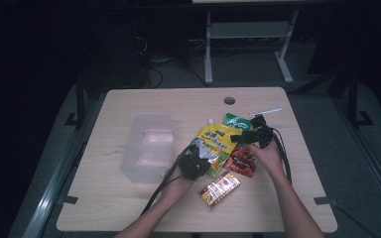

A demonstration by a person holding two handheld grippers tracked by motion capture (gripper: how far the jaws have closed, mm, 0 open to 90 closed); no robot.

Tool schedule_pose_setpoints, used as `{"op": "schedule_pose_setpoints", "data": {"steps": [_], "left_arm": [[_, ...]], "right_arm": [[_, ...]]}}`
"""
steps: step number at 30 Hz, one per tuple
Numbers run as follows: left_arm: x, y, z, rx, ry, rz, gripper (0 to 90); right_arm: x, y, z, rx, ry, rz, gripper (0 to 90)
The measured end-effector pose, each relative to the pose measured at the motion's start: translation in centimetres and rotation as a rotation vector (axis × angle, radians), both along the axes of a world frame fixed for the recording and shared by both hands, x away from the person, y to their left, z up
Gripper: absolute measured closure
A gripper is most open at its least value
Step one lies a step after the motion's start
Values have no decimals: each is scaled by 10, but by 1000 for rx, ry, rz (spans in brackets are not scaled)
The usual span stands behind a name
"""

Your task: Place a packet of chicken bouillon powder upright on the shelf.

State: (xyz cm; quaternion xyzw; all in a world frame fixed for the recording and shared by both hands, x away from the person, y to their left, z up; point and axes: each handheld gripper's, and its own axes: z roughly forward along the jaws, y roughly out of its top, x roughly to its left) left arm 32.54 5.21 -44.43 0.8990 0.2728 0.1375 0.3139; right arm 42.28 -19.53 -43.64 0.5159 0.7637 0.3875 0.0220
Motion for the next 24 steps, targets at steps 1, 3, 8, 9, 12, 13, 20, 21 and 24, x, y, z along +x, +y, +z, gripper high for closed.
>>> {"op": "schedule_pose_setpoints", "data": {"steps": [1, 3, 8, 9, 12, 13, 20, 21, 24], "left_arm": [[0, 0, 0, 0, 0, 0, 898], [0, -1, -2, 4, 5, 3, 897], [-1, -5, -7, 6, 25, 5, 897], [-1, -5, -7, 6, 25, 5, 897], [-1, -5, -10, 24, 33, -9, 897], [-1, -6, -10, 24, 34, -9, 897], [-6, -3, 1, -15, 2, -20, 879], [-6, -3, 4, -20, -3, -17, 879], [-1, -3, 8, -24, -17, 0, 868]], "right_arm": [[1, 0, -1, -1, 4, -8, 321], [3, -2, -4, -5, 7, -14, 322], [10, -7, -14, 28, 38, -32, 335], [10, -6, -15, 36, 42, -29, 346], [11, -2, -17, 60, 46, -14, 378], [12, -1, -19, 61, 46, -7, 383], [16, 6, -22, 80, 36, -15, 387], [17, 7, -22, 71, 26, -8, 388], [22, 12, -14, 37, 53, 2, 383]]}}
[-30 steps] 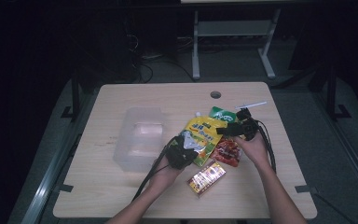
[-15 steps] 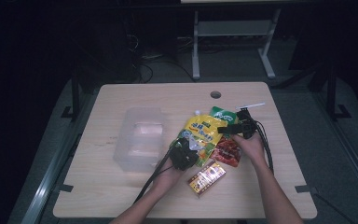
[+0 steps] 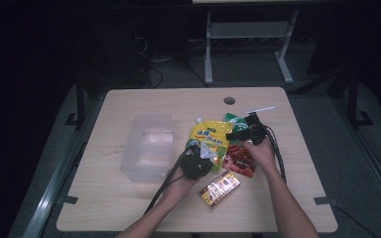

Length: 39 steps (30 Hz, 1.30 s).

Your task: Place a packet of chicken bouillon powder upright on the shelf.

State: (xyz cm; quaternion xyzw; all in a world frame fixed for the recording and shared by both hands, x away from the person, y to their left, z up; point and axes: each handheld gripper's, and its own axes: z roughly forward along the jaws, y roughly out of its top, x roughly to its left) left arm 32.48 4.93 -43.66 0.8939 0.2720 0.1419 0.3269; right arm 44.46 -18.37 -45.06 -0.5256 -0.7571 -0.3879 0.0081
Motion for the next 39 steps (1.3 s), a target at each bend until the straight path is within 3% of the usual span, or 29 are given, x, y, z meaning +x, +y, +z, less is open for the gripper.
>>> {"op": "schedule_pose_setpoints", "data": {"steps": [2, 3, 7, 14, 18, 19, 22, 28, 30, 33, 39], "left_arm": [[3, 0, 0, 0, 3, 12, 866], [5, 1, -1, -3, 5, 24, 866], [11, 1, -7, 20, 17, 44, 864], [13, 1, -8, 23, 26, 51, 864], [13, 0, -9, 28, 28, 47, 864], [14, 0, -9, 28, 29, 47, 864], [14, 0, -9, 26, 32, 47, 864], [14, 0, -10, 22, 38, 47, 865], [14, 1, -9, 20, 38, 46, 864], [13, 2, -8, 19, 35, 47, 823], [3, 8, 5, -56, 39, 23, 771]], "right_arm": [[1, 1, 4, -2, -23, 2, 395], [7, 6, 9, -24, -13, 14, 374], [18, 11, 8, -59, -11, 12, 390], [27, 15, -1, -54, -1, 20, 431], [28, 13, -6, -15, 19, 17, 512], [28, 15, -6, -19, 17, 19, 582], [27, 18, -6, -48, 5, 50, 677], [26, 24, -8, -22, 22, 84, 787], [25, 27, -8, -46, 15, 91, 880], [22, 27, -3, -37, 11, 101, 898], [10, 26, 21, -18, -43, 108, 900]]}}
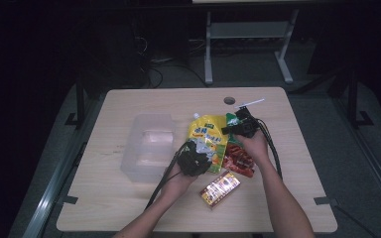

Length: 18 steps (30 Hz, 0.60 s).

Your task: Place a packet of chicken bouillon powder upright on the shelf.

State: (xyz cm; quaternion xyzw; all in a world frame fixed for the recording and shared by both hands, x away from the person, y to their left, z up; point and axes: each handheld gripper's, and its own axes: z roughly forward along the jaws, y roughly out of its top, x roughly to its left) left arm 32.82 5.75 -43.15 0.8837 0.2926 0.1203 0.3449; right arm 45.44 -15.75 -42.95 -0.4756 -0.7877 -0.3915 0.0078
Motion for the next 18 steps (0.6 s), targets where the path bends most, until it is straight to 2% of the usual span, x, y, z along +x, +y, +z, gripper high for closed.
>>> {"op": "schedule_pose_setpoints", "data": {"steps": [2, 3, 4, 7, 8, 9, 11, 18], "left_arm": [[-2, 1, 2, -5, -3, -6, 751], [-8, 3, 6, -27, -9, -24, 742], [-10, 4, 7, -30, -16, -32, 734], [-18, 8, 11, -46, -17, -46, 703], [-18, 8, 11, -46, -17, -46, 691], [-23, 10, 12, -68, -22, -47, 680], [-28, 13, 13, -84, -17, -51, 657], [-45, 25, 15, -94, -53, -73, 587]], "right_arm": [[-2, 0, 5, 1, -15, 6, 900], [-7, 1, 14, 8, -43, 14, 900], [-10, 1, 19, 12, -64, 20, 900], [-18, 3, 32, 29, -102, 29, 900], [-18, 3, 32, 29, -102, 29, 900], [-24, 5, 40, 31, -124, 42, 900], [-29, 6, 46, 36, -141, 50, 900], [-47, 13, 68, 52, -198, 84, 900]]}}
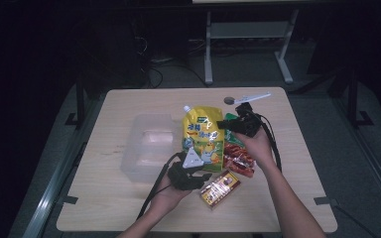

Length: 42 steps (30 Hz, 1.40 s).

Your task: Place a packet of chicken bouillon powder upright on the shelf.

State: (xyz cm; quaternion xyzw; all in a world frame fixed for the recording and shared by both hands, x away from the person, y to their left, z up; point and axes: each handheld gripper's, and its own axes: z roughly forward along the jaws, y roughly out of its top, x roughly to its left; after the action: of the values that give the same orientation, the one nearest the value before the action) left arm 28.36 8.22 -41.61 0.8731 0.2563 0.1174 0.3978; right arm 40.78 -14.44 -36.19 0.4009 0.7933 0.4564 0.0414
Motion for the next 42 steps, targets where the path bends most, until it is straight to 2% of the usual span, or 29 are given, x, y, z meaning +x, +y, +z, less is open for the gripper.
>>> {"op": "schedule_pose_setpoints", "data": {"steps": [4, 7, 11, 13, 17, 20, 22, 23, 24, 26, 29, 30, 32, 35, 37, 42], "left_arm": [[-6, 4, 1, -10, -10, -13, 538], [-14, 8, 3, -5, -19, -34, 495], [-22, 12, 3, -8, -14, -46, 458], [-25, 14, 3, -12, -16, -51, 453], [-33, 18, 1, -29, -11, -50, 429], [-35, 20, 0, -37, -8, -46, 420], [-36, 22, 0, -31, -5, -50, 418], [-37, 22, -1, -44, -6, -48, 407], [-39, 22, -1, -42, -16, -52, 404], [-40, 23, -1, -36, -12, -55, 397], [-45, 23, -1, -46, -20, -63, 388], [-45, 23, -1, -46, -20, -63, 385], [-48, 22, -1, -56, -21, -62, 377], [-52, 22, -2, -60, -19, -69, 374], [-53, 25, -4, -49, -26, -74, 366], [-55, 29, -7, -58, -20, -67, 360]], "right_arm": [[-9, 6, 10, -2, -31, 22, 900], [-21, 16, 24, -10, -69, 55, 900], [-30, 24, 35, -26, -110, 77, 900], [-32, 26, 37, -30, -108, 74, 900], [-39, 33, 47, -64, -146, 81, 900], [-40, 35, 52, -68, -161, 83, 900], [-41, 36, 54, -65, -163, 85, 900], [-42, 37, 57, -50, -153, 79, 900], [-44, 39, 62, -42, -163, 88, 900], [-45, 41, 65, -42, -172, 94, 900], [-50, 53, 80, -28, -201, 118, 900], [-50, 53, 80, -28, -201, 118, 900], [-52, 64, 91, -13, -215, 139, 900], [-52, 74, 97, 1, -225, 152, 900], [-53, 90, 103, 20, -242, 176, 900], [-49, 122, 103, 48, -245, 206, 900]]}}
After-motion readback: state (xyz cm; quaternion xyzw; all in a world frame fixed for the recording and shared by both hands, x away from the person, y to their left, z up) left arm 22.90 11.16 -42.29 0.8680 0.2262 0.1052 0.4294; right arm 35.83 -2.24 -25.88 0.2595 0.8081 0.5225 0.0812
